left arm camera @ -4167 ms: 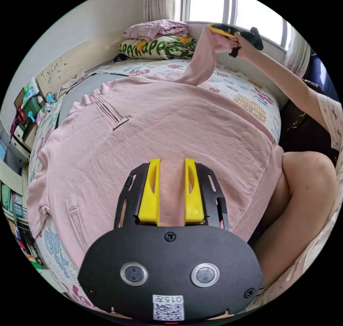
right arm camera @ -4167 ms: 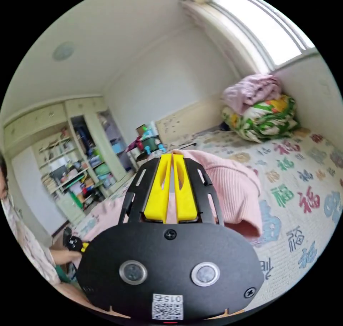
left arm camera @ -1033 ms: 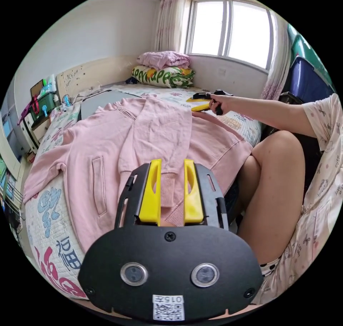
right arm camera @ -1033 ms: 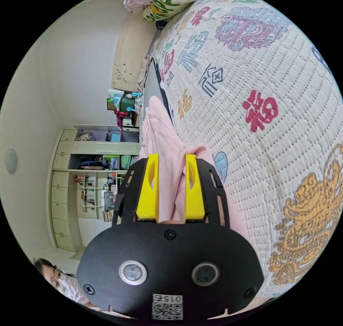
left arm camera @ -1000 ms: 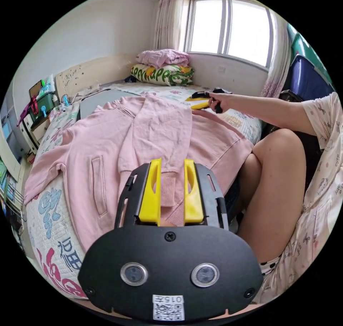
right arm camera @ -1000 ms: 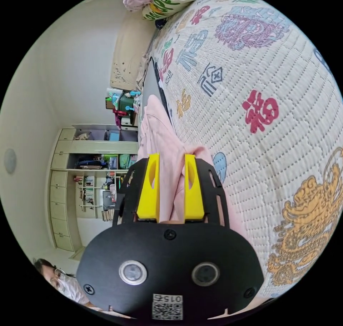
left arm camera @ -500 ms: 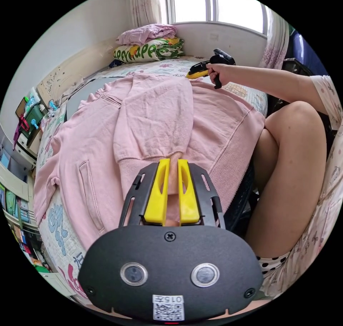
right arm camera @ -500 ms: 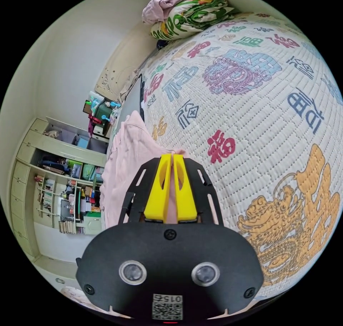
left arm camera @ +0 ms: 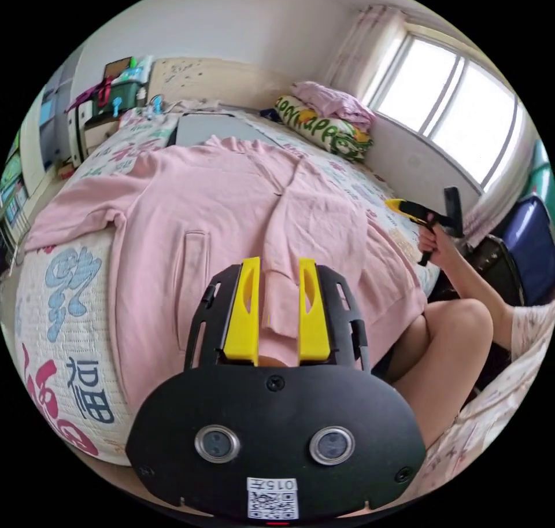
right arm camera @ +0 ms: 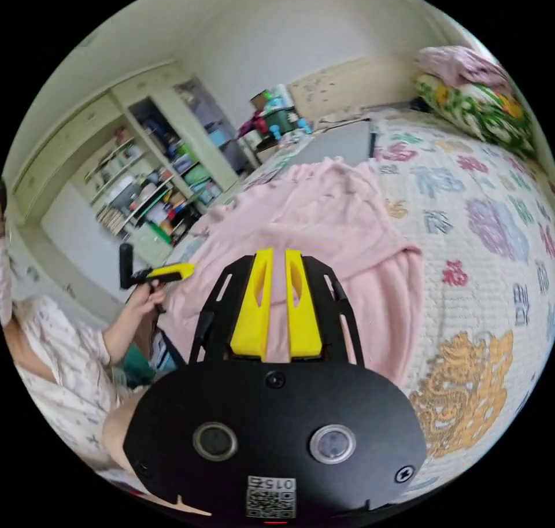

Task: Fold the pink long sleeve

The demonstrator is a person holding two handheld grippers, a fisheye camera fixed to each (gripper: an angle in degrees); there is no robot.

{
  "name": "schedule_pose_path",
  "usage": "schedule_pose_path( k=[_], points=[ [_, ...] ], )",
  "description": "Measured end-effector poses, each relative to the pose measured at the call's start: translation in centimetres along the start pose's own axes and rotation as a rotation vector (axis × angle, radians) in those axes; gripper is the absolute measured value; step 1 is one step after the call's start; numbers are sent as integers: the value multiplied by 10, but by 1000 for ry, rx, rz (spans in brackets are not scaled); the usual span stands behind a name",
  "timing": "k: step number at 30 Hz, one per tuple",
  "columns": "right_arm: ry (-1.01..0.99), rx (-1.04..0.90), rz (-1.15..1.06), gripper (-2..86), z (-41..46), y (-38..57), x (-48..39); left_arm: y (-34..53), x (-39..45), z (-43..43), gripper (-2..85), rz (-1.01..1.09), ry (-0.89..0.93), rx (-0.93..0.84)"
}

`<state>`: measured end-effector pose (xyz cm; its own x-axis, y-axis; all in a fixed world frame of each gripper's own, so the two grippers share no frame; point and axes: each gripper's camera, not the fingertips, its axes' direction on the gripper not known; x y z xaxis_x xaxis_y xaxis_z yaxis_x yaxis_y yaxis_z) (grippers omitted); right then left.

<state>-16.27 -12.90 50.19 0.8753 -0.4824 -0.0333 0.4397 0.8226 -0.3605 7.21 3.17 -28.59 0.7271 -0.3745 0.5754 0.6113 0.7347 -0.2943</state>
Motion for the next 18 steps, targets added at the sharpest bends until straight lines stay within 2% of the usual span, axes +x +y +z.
schedule_pose_path(
  k=[2, 5, 8, 11, 14, 18],
  points=[
    [-204, -166, -253, 64, 45, 11, -70, -16, 9, 5, 101, -31, 18, -3],
    [-324, -423, -452, 91, 108, 37, -137, -35, 31, 6, 71, -35, 6, -31],
    [-162, -634, -602, 100, 165, 78, -181, -48, 58, -1, 33, -3, -20, -41],
    [46, -735, -743, 84, 204, 128, -213, -58, 81, -20, 9, 29, -5, -20],
    [266, -683, -893, 19, 217, 169, -243, -69, 100, -40, 2, 44, 4, -6],
    [217, -669, -864, 2, 215, 183, -257, -90, 132, -72, 3, 92, -30, 19]
  ],
)
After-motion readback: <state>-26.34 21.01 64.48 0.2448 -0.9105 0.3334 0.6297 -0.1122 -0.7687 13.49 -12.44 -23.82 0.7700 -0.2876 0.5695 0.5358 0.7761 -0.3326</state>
